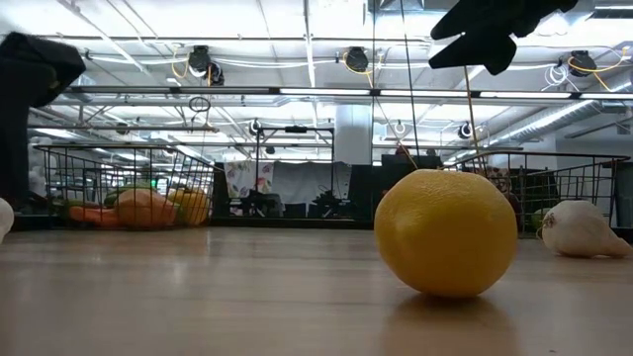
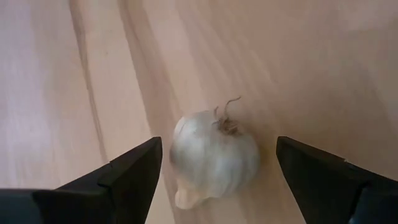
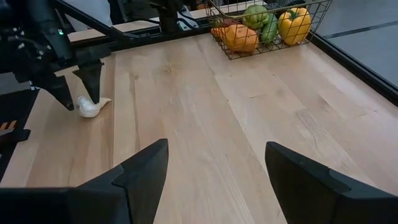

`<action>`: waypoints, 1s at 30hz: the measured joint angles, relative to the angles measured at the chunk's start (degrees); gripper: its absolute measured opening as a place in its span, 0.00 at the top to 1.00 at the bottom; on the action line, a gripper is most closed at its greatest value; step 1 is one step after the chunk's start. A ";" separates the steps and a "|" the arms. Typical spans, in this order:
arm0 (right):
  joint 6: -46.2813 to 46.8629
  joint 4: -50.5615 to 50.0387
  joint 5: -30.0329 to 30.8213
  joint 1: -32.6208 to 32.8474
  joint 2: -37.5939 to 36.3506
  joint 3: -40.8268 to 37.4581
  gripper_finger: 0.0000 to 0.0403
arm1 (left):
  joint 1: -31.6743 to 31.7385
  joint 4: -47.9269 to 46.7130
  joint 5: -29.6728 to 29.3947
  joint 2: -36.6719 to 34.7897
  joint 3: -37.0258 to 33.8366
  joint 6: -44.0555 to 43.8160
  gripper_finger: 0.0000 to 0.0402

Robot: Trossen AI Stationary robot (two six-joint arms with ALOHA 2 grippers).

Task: Sort produce into baskets
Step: Put the left white garlic into the left wire basket

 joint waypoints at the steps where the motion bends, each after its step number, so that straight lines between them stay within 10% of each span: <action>1: 0.02 0.00 0.00 0.00 0.00 0.00 0.36 | 0.08 -0.21 -0.06 0.32 0.00 0.23 0.20; 19: 0.02 -0.02 0.05 0.00 0.00 0.00 0.36 | 1.77 -3.17 -2.24 2.10 2.59 2.03 0.43; 30: -0.22 -0.02 0.06 0.00 0.00 0.00 0.36 | 10.13 -36.42 -20.97 -4.12 15.35 2.05 0.43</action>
